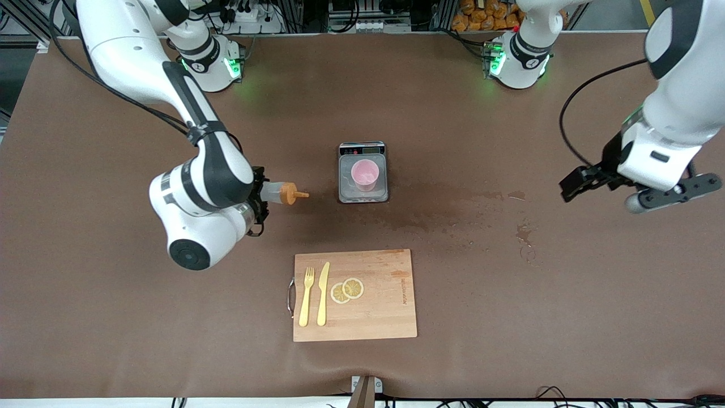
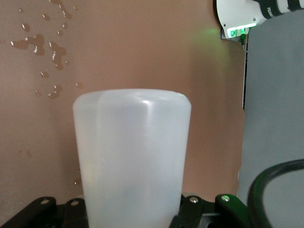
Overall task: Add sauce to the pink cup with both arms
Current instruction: 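Move the inverted bottle over the cup while the left gripper withdraws, then hold the bottle nozzle over the pink cup and squeeze sauce in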
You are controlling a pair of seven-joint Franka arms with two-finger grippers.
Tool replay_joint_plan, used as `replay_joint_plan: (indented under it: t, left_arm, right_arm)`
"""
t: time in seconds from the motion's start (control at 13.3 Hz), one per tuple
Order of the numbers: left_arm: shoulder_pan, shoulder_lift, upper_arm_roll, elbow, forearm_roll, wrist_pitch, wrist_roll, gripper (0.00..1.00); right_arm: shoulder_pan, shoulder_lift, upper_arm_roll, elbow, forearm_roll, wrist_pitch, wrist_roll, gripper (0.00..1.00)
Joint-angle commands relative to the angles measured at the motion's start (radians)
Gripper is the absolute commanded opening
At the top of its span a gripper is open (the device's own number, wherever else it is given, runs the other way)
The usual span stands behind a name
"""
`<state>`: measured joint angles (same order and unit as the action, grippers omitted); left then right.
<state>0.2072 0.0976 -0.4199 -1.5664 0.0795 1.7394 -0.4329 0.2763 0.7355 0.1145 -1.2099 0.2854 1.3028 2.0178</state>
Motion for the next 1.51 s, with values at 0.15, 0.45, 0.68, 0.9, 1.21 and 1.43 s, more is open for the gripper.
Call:
replay_joint_plan:
  t: [0.15, 0.45, 0.68, 0.9, 1.21, 1.43]
  left_arm:
    - [-0.086, -0.085, 0.231, -0.006, -0.148, -0.098, 0.256, 1.00]
    - [-0.086, -0.136, 0.243, -0.006, -0.141, -0.158, 0.267, 1.00]
    - [-0.092, -0.171, 0.247, -0.017, -0.139, -0.213, 0.289, 1.00]
    - [-0.097, -0.171, 0.259, -0.017, -0.138, -0.213, 0.289, 1.00]
    - [-0.146, -0.171, 0.302, -0.015, -0.138, -0.221, 0.289, 1.00]
    - [-0.141, -0.162, 0.299, -0.018, -0.136, -0.225, 0.287, 1.00]
  right_arm:
    - [0.072, -0.005, -0.009, 0.009, -0.022, 0.024, 0.130, 0.35]
    - [0.127, 0.005, -0.009, 0.004, -0.061, 0.030, 0.211, 0.33]
    - [0.152, 0.005, -0.009, 0.001, -0.063, 0.024, 0.226, 0.32]
    - [0.181, 0.009, -0.007, 0.001, -0.086, 0.019, 0.289, 0.32]
    - [0.213, 0.010, -0.007, -0.002, -0.089, -0.004, 0.318, 0.32]
    - [0.253, 0.012, -0.007, -0.006, -0.091, -0.004, 0.329, 0.32]
